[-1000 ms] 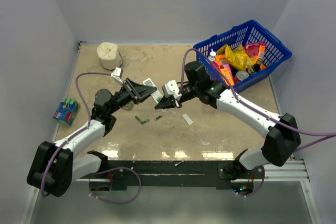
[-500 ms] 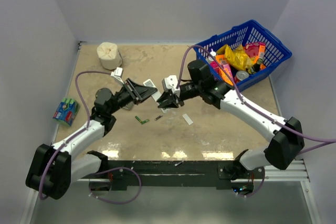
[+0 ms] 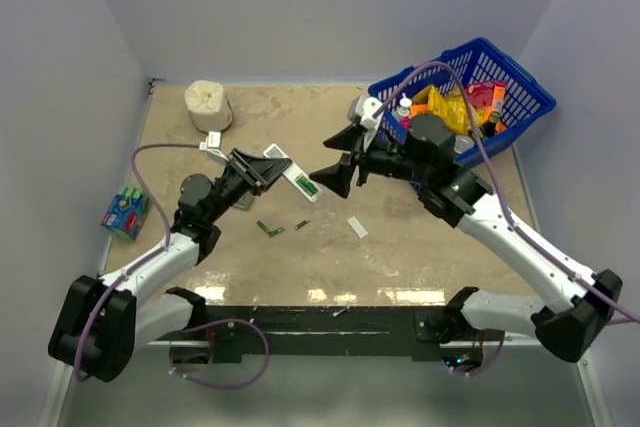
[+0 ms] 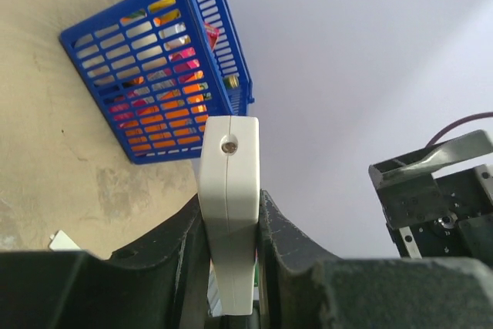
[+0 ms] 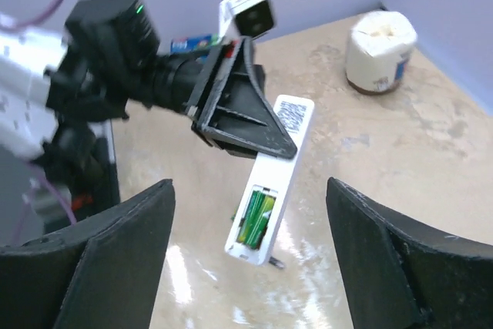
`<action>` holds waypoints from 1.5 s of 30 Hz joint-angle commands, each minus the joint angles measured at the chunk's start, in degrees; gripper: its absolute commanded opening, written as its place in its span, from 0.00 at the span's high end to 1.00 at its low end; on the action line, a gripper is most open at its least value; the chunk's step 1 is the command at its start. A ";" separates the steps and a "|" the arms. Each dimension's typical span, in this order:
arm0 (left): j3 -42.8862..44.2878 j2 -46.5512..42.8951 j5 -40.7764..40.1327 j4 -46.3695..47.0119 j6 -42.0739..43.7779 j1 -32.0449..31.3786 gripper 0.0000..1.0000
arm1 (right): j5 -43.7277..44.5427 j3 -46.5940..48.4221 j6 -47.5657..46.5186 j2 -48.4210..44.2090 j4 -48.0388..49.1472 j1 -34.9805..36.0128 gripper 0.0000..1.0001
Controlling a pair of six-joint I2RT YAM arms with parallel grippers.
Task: Load the batteries into the remote control
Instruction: Load the battery into the remote control.
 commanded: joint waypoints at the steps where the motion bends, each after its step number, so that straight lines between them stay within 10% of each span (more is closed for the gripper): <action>1: -1.68 -3.37 -7.26 7.08 -1.96 0.28 1.00 | 16.09 -5.95 26.15 -4.83 3.48 -0.17 0.17; 5: -3.35 -5.82 -10.78 8.75 -3.02 0.28 1.00 | 17.51 -13.52 43.10 -7.55 8.54 -0.17 0.14; 17: -3.71 -4.86 -10.97 14.47 -5.04 0.28 1.00 | 20.32 -18.45 53.33 -4.66 20.24 -0.17 0.13; 45: -3.09 -7.24 -11.58 15.87 -6.88 0.28 1.00 | 16.98 -19.77 55.54 -1.67 26.68 2.38 0.44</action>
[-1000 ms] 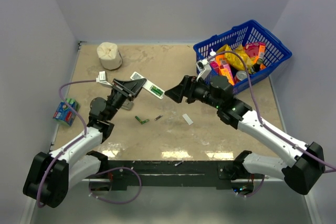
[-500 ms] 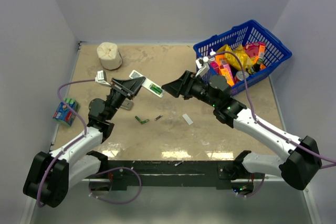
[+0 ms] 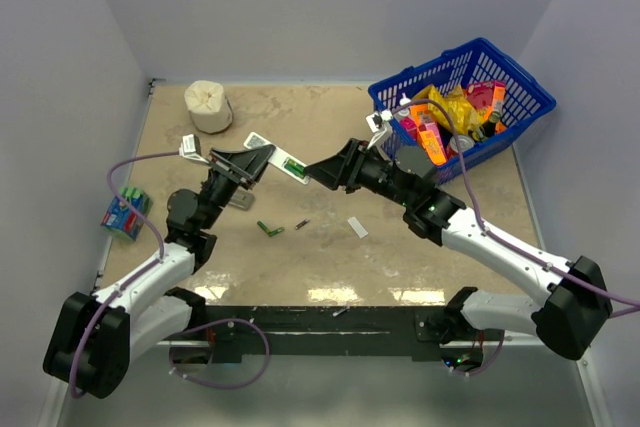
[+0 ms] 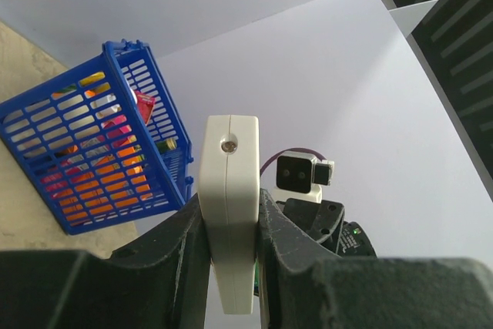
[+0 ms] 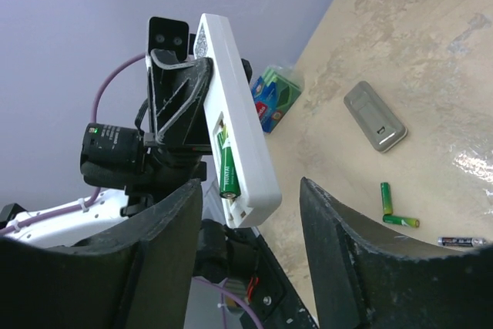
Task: Load the batteries into the remote control
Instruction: Load the battery into the remote control.
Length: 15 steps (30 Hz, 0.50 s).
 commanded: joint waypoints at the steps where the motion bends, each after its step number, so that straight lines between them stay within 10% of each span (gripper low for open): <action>1: 0.54 -1.71 -1.13 4.64 -0.61 0.28 1.00 | -0.53 -0.67 0.74 -0.36 3.29 0.32 0.46; 15: 1.24 -1.97 -0.52 4.81 -1.23 0.28 1.00 | -0.97 -0.59 0.39 -0.18 4.87 0.85 0.58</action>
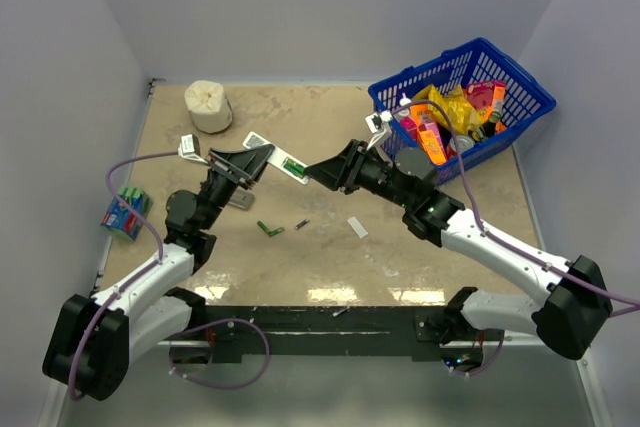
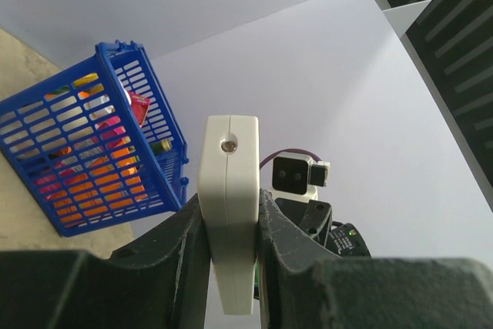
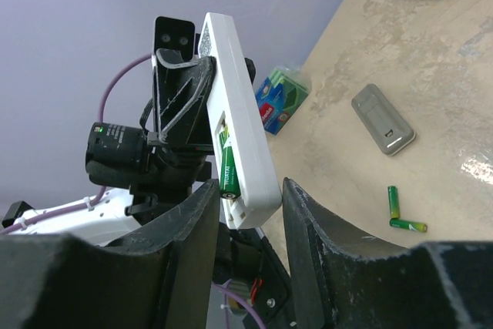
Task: Load the batteries into the remote control
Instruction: Load the battery into the remote control.
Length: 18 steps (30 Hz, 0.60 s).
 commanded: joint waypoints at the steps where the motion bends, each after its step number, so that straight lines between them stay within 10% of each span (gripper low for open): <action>1: 1.33 -1.18 -0.54 4.90 -0.90 0.28 1.00 | -0.88 0.09 -0.04 -0.25 3.04 0.26 0.59; 18: 1.86 -1.89 -0.19 5.26 -1.34 0.28 1.00 | -0.53 0.80 -0.92 0.98 3.13 1.40 0.76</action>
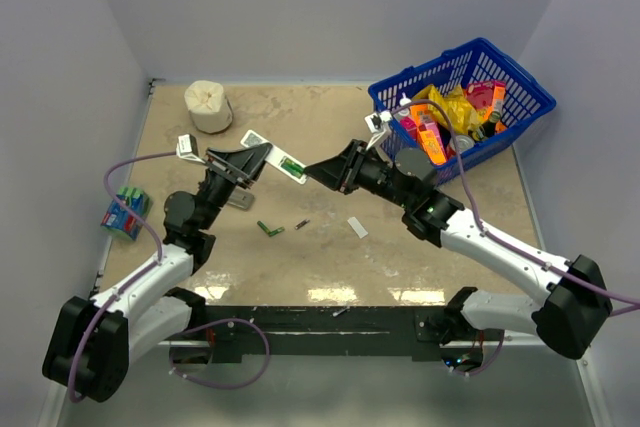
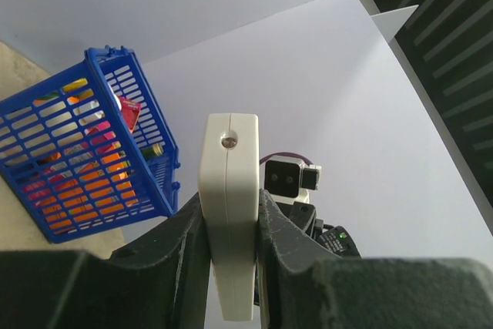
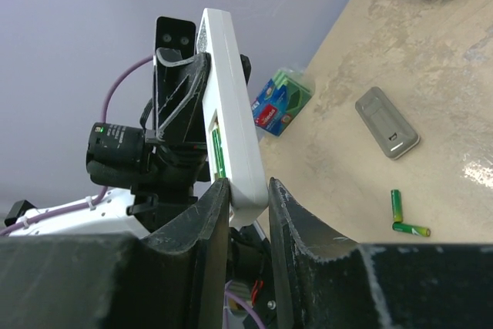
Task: Load the batteries into the remote control
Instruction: Load the battery into the remote control, then pick up the battery cover at the center of the board.
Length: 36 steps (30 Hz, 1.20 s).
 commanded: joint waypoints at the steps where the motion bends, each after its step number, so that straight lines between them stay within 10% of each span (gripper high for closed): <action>1: 1.83 -1.62 0.05 4.47 -0.49 0.23 1.00 | -0.42 1.14 -0.90 0.98 2.30 0.99 0.77; 9: 2.62 -3.11 0.76 -0.25 5.99 0.15 1.00 | 4.50 4.92 -8.35 1.25 -6.47 3.01 0.77; 23: 3.94 -11.28 -5.83 -27.33 30.96 0.32 1.00 | 19.61 19.95 -33.67 -2.98 -43.74 2.22 0.02; 32: 5.53 -16.12 -7.51 -42.99 39.59 0.32 1.00 | 23.67 17.15 -33.95 8.09 -63.62 -1.38 0.02; 36: 5.26 -16.83 -6.63 -46.07 40.29 0.32 1.00 | 22.61 12.58 -32.81 10.65 -60.65 -1.38 0.25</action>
